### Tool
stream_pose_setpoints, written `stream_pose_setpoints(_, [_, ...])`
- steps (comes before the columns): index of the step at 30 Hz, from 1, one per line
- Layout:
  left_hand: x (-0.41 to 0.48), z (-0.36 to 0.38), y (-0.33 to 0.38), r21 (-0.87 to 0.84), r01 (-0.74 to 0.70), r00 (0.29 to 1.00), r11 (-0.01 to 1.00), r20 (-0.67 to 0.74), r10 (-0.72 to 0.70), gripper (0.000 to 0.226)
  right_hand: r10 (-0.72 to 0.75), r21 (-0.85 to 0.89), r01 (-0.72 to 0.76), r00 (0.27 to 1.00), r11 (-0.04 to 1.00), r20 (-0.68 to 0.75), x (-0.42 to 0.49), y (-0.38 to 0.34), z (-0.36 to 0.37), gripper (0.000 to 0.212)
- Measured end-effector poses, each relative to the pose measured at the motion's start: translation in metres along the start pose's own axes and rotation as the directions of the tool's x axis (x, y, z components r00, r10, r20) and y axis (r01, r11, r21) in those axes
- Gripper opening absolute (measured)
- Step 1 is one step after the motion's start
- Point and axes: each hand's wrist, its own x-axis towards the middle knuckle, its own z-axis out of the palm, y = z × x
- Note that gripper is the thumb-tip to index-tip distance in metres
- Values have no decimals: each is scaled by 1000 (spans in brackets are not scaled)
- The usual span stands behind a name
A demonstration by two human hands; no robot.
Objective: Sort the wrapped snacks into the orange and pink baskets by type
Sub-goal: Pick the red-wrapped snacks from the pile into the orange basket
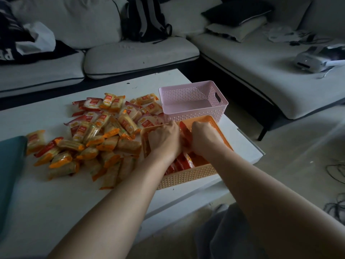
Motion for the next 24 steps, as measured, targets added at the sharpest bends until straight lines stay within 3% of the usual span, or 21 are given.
stream_pose_setpoints(2, [4,2,-1,-56,47,998,997,-39,-49,26,-25,-2,25,999,1000,46,0,-6,7,13])
stream_pose_setpoints(5, [3,7,-10,-309,67,993,949,-75,-95,29,-99,15,98,991,995,89,2,-5,6,24])
stream_pose_setpoints(8, [-4,8,-16,-505,-99,995,857,-60,80,33,-152,9,153,973,988,175,2,2,-2,27])
stream_pose_setpoints(11, [-4,5,-20,-290,-160,987,944,-15,162,28,-154,82,139,962,987,224,10,13,-8,24])
stream_pose_setpoints(13, [-4,1,-20,-210,-122,991,970,22,130,32,-122,109,106,982,988,147,14,23,-15,25])
stream_pose_setpoints(16, [-4,0,-17,-216,-99,994,971,17,105,45,-63,16,62,996,998,61,15,33,-18,22])
stream_pose_setpoints(20, [-6,1,-13,-275,-45,999,960,10,50,40,-27,-45,23,995,999,-95,19,30,-6,36])
stream_pose_setpoints(22, [-8,-1,-10,-310,-21,999,951,31,32,48,-8,-71,1,995,997,-96,21,27,-2,35])
stream_pose_setpoints(24, [-6,0,-8,-337,2,999,941,32,10,41,35,-76,-41,997,996,-71,21,26,-4,34])
